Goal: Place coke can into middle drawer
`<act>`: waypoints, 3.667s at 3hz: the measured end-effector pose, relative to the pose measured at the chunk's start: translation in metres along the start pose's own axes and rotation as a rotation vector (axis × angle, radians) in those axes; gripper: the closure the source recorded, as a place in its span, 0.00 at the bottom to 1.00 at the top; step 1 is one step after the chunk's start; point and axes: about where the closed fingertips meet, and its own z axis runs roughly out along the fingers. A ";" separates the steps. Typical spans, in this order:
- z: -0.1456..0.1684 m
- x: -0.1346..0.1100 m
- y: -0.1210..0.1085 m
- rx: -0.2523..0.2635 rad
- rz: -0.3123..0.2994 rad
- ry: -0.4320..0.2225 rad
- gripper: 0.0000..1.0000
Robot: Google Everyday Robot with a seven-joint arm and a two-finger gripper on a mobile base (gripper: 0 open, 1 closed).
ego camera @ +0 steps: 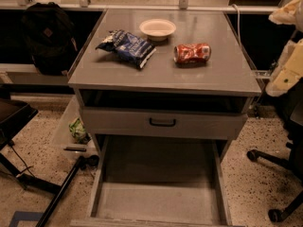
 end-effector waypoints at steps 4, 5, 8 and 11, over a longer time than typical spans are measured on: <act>0.075 -0.025 -0.101 -0.118 0.052 -0.112 0.00; 0.091 -0.043 -0.131 -0.068 0.052 -0.159 0.00; 0.189 -0.104 -0.184 -0.063 0.044 -0.144 0.00; 0.244 -0.121 -0.185 -0.091 -0.014 -0.034 0.00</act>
Offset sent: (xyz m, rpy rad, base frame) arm 0.1906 0.0116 0.1028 0.1976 -0.0205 0.1022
